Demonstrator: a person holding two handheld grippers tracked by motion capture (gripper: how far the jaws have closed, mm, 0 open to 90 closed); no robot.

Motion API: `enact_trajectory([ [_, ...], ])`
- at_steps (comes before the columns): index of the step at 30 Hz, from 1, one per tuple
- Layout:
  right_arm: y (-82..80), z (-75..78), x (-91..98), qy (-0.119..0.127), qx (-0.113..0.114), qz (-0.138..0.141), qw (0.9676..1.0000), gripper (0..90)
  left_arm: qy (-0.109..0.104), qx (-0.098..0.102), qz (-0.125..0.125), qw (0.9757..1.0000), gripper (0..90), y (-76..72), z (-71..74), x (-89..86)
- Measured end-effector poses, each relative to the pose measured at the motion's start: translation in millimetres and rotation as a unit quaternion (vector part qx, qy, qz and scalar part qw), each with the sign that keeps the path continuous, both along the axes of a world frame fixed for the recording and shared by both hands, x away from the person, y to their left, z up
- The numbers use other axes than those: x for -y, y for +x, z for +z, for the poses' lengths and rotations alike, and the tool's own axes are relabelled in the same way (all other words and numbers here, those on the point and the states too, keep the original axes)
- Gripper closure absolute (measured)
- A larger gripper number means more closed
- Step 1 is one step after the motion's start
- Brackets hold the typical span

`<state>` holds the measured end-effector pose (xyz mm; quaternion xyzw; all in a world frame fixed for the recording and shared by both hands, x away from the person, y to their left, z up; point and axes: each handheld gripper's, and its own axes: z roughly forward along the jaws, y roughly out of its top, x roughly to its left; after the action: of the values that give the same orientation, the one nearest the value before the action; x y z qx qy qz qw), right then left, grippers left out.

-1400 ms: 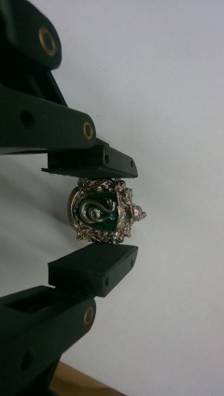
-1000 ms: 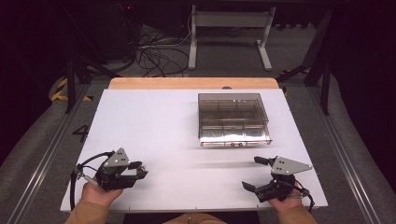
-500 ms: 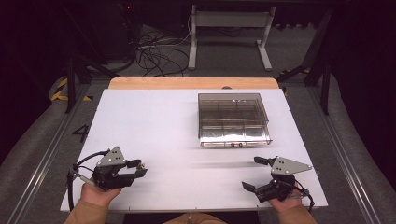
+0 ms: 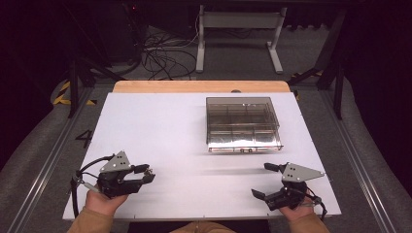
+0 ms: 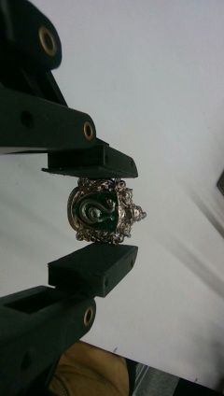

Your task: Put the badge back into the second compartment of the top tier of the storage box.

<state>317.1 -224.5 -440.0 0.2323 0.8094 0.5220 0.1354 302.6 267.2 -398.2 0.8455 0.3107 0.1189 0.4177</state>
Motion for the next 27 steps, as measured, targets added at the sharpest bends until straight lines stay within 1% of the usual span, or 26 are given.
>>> enact_trajectory([
  [5, 0.0, -0.2, -0.3, 0.000, 0.000, 0.001, 1.0000, 1.8, -0.003, 0.004, -0.005, 1.0000, 57.2, 2.6, 6.3, 7.4],
  [6, 0.1, -0.2, -0.2, 0.000, 0.000, 0.000, 1.0000, 1.8, -0.007, 0.001, -0.007, 0.9999, 57.2, 3.4, 7.3, 9.1],
  [8, 0.2, -0.3, -0.1, 0.000, -0.001, 0.000, 1.0000, 1.8, -0.007, 0.003, -0.012, 0.9999, 57.2, 5.3, 9.7, 12.1],
  [15, 0.6, -0.5, -0.2, -0.001, -0.002, 0.001, 1.0000, 1.8, -0.011, 0.011, -0.031, 0.9994, 57.2, 13.7, 21.4, 28.7],
  [20, 0.8, -0.6, -0.2, 0.000, -0.002, 0.002, 1.0000, 1.8, -0.015, 0.013, -0.045, 0.9988, 57.2, 19.0, 28.1, 42.0],
  [22, 0.8, -0.6, -0.2, 0.000, -0.002, 0.002, 1.0000, 1.8, -0.014, 0.017, -0.049, 0.9985, 57.2, 21.5, 30.9, 46.5],
  [23, 0.8, -0.6, -0.1, 0.000, -0.002, 0.002, 1.0000, 1.8, -0.017, 0.016, -0.050, 0.9985, 57.1, 22.5, 32.5, 49.4],
  [27, 1.1, -0.7, 0.3, 0.001, -0.002, 0.002, 1.0000, 1.8, -0.019, 0.018, -0.057, 0.9980, 57.2, 26.6, 37.0, 57.1],
])
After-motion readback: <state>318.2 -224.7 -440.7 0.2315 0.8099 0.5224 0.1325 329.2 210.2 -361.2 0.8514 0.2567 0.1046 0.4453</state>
